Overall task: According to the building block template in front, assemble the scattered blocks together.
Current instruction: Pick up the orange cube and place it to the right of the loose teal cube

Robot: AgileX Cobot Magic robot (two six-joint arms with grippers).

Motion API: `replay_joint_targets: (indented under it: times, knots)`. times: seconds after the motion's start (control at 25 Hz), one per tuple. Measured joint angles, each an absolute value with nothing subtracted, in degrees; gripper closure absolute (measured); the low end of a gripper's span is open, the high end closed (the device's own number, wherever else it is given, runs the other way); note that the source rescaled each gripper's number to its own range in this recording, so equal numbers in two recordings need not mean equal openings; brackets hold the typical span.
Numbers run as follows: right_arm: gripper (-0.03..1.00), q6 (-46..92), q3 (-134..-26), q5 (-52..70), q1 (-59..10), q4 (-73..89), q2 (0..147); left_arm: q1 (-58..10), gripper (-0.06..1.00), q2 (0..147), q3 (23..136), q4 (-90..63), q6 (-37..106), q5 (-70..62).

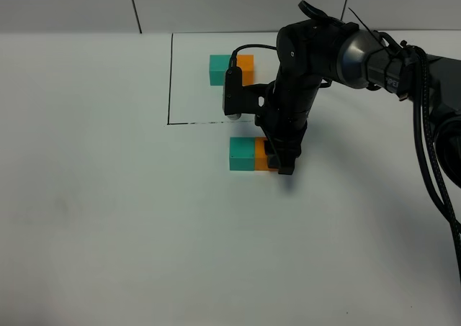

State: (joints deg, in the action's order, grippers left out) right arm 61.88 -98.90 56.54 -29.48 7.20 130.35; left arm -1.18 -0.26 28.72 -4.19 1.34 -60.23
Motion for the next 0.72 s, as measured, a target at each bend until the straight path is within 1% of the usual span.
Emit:
replay_joint_targets:
  times: [0.72]
  knots:
    - [0.97,63.45,-98.9,56.49,-29.58,6.95,130.35,-1.18,0.28,-0.26,28.72,-4.19,1.34,-60.23]
